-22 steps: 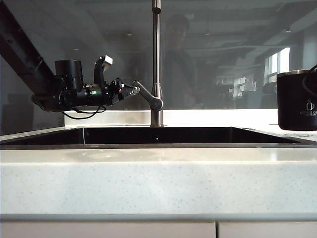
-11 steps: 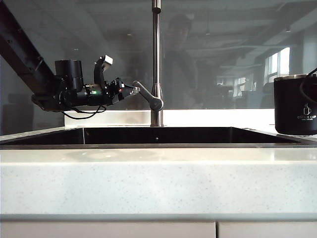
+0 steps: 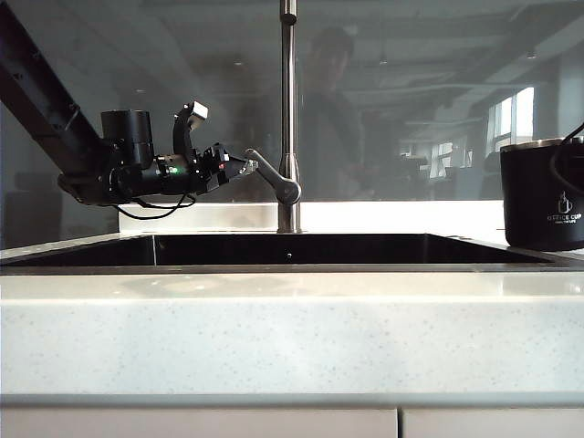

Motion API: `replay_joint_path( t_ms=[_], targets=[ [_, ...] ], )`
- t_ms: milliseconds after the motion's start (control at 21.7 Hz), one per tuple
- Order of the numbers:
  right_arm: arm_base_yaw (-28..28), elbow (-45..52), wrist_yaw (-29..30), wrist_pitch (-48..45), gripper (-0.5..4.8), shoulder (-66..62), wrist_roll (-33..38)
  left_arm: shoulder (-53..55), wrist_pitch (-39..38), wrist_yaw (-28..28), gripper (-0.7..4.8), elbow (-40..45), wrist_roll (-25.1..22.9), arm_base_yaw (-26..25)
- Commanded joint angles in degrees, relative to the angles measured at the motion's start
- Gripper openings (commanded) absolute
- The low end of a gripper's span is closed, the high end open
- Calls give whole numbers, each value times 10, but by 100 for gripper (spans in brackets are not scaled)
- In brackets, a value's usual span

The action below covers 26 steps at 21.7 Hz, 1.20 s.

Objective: Pick up the mug next to the sink, go to the faucet to get some water, pour the water into the sink, and finally put the mug back to its place.

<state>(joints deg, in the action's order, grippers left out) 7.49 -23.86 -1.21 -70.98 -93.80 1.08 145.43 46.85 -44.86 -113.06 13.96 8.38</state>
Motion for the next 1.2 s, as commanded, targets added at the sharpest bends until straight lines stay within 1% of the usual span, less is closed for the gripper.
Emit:
replay_joint_path(
  t_ms=[46,460,552,644,1013,1105,1197],
  targets=[
    [0,-3,3,-20,-1,3,1,-3,3,2,255,-2,0,0],
    [0,-3,3,-8,5,3,2,-3,3,2,255,-2,0,0],
    [0,-3,2,-8,62,3,1,-3,3,2,255,-2,0,0],
    [0,-3,-2,-7,96,3,1,-3,3,2,255,-2,0,0],
    [0,0,-3,18,97,5,2,-3,3,2,255,-2,0,0],
    [0,8,-3,4,122,5,2,-3,3,2,255,-2,0,0],
    [0,17,-3,-5,122,6,2,-3,3,2,255,-2,0,0]
  ],
)
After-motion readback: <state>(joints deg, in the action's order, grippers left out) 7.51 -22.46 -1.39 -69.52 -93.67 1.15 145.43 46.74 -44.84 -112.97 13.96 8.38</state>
